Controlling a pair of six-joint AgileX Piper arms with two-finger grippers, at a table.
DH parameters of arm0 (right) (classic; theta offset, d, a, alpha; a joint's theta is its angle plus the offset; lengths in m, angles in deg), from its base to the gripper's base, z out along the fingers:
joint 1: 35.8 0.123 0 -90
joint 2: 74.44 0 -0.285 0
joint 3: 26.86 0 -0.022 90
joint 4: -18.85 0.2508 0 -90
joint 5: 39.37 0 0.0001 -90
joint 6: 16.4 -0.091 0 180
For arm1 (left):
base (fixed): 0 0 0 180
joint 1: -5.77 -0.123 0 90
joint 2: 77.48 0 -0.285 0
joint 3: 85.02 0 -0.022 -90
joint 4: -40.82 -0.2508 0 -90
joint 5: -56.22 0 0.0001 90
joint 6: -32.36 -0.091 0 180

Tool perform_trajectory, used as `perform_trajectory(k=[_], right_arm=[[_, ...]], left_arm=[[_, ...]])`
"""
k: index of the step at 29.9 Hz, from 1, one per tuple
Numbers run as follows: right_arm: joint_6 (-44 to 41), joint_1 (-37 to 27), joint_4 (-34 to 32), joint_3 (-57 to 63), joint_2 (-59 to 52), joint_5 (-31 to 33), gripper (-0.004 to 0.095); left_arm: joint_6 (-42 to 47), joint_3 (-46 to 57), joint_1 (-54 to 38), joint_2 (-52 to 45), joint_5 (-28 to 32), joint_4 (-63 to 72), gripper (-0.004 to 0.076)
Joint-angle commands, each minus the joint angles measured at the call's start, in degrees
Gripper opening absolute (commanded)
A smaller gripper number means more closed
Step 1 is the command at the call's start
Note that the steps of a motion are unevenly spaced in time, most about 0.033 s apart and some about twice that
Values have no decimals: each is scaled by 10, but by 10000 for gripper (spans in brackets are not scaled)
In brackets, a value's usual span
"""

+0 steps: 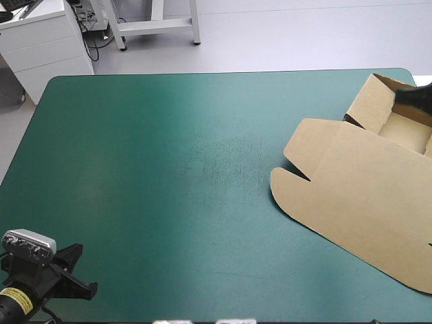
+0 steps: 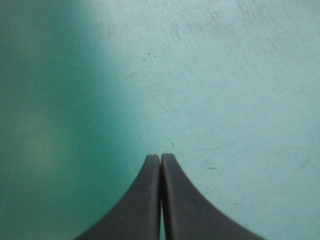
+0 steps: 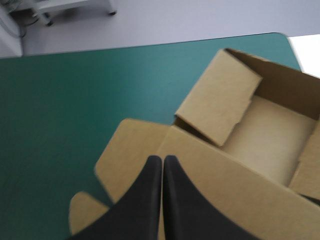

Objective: Fold the box

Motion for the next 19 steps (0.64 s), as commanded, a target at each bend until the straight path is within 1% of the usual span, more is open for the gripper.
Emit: perform_trajectory(k=[1, 4, 6, 9, 19], right_arm=[[33, 76, -1, 92, -102, -46, -8], [41, 129, -18, 189, -176, -70, -8], [41, 147, -30, 245, -226, -70, -8], [40, 153, -47, 327, -287, -69, -8], [47, 153, -67, 567, -466, -140, -8]], left_arm=[[4, -15, 1, 8, 38, 2, -32], [3, -15, 1, 4, 40, 2, -32], [3, -15, 1, -1, 47, 2, -32], [3, -15, 1, -11, 65, 2, -32], [2, 33, 1, -41, 109, 1, -32]])
